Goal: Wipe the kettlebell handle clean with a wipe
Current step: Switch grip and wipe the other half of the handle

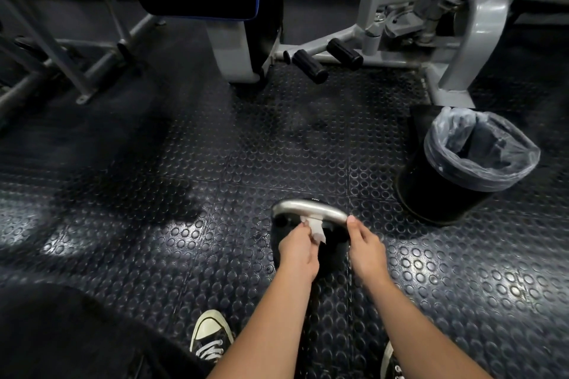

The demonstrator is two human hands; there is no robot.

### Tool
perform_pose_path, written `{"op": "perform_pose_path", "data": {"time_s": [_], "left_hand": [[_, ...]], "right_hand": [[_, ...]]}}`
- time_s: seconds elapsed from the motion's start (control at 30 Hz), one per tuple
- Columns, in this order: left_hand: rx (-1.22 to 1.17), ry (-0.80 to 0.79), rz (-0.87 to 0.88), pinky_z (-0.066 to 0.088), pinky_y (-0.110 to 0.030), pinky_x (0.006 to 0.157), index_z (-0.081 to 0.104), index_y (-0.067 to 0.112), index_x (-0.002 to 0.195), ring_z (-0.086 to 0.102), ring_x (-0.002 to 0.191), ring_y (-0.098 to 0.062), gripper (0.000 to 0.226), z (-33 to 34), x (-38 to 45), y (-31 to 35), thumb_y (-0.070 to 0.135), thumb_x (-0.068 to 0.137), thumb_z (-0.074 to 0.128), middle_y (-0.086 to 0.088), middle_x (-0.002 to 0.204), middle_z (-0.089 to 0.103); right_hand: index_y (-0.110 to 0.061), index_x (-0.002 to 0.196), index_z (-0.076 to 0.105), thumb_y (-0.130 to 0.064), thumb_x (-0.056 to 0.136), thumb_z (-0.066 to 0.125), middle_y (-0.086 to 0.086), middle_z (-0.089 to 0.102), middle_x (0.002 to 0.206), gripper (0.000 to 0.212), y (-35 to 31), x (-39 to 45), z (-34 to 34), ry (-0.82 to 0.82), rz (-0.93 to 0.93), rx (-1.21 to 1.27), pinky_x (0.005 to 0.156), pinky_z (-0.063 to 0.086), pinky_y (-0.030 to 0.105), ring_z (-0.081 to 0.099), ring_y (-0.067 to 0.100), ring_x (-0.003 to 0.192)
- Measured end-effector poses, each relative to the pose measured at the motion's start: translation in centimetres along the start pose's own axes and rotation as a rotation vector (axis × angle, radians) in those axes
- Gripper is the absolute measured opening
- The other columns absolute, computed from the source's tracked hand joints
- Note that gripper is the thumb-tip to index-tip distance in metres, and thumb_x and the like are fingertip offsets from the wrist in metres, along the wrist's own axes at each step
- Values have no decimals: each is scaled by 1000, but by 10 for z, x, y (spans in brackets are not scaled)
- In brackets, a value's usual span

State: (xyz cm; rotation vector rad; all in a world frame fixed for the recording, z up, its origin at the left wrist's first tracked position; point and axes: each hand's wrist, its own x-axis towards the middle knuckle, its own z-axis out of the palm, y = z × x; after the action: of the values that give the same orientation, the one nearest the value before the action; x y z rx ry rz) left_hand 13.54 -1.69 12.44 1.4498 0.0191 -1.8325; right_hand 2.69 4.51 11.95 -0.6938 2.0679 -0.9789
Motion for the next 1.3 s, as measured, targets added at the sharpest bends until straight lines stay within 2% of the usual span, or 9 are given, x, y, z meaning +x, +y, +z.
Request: {"op": "perform_pose_path", "data": {"time_s": [0.13, 0.27, 0.37, 0.5, 0.67, 0.77, 0.9, 1.07, 1.3], "left_hand": [[41, -40, -30, 50, -16, 46, 67, -6, 112, 58, 75, -15, 18, -2, 3, 1, -5, 110, 49, -13, 96, 65], [-77, 37, 52, 54, -18, 64, 62, -3, 140, 63, 93, -16, 32, -1, 12, 7, -4, 111, 50, -12, 119, 66], [-48, 7, 17, 55, -16, 55, 61, -9, 139, 62, 84, -14, 31, -4, 8, 3, -4, 110, 51, -13, 109, 68], [14, -22, -17, 54, -25, 78, 59, -9, 144, 65, 91, -18, 36, -19, 14, -2, -7, 110, 46, -24, 137, 66], [14, -17, 56, 56, -28, 78, 59, -13, 139, 64, 90, -18, 32, -9, 16, 13, -11, 109, 47, -17, 117, 67], [27, 7, 73, 55, -27, 90, 58, -7, 147, 65, 104, -19, 39, -6, 16, 13, -10, 110, 45, -16, 139, 64], [94, -80, -2, 56, -24, 75, 65, -2, 134, 66, 90, -19, 32, -7, 11, -3, -9, 109, 47, -21, 124, 70], [-68, -22, 40, 49, -11, 41, 51, -14, 148, 53, 75, -14, 39, -7, 32, 14, -10, 111, 40, -12, 91, 58], [179, -80, -37, 57, -21, 47, 63, -14, 133, 64, 79, -24, 30, -16, 31, 3, -5, 111, 45, -20, 95, 71]], "right_hand": [[-27, 137, 56, -64, 94, 37, 3, 65, 125, 59, 1, 0, -1, -9, 1, 16, 106, 41, 38, 56, 23, 120], [-24, 138, 55, -59, 97, 39, 2, 59, 135, 55, -1, -1, -2, -19, 2, 33, 107, 35, 35, 50, 22, 127], [-26, 137, 56, -59, 97, 39, 2, 60, 134, 54, -1, 0, -3, -22, 1, 40, 107, 35, 35, 51, 21, 126], [-27, 136, 57, -58, 97, 40, 2, 61, 133, 53, -2, -2, -2, -13, -4, 44, 106, 35, 35, 51, 21, 125], [-28, 137, 56, -58, 97, 39, 1, 59, 134, 53, -1, -2, -3, -22, -4, 44, 106, 35, 35, 50, 21, 126], [-27, 135, 57, -57, 98, 40, 0, 61, 132, 51, -3, -3, -2, -16, -9, 56, 103, 36, 32, 51, 19, 124], [-24, 133, 59, -57, 97, 40, 1, 63, 129, 53, -3, -3, 1, -16, 14, 52, 103, 38, 31, 54, 20, 122], [-22, 134, 59, -54, 98, 42, 1, 59, 137, 50, -5, 0, -4, -1, 14, 11, 106, 31, 28, 49, 21, 130], [-24, 133, 60, -62, 93, 40, 0, 63, 130, 58, 3, 5, -2, -26, 0, 29, 104, 36, 27, 54, 18, 124]]}}
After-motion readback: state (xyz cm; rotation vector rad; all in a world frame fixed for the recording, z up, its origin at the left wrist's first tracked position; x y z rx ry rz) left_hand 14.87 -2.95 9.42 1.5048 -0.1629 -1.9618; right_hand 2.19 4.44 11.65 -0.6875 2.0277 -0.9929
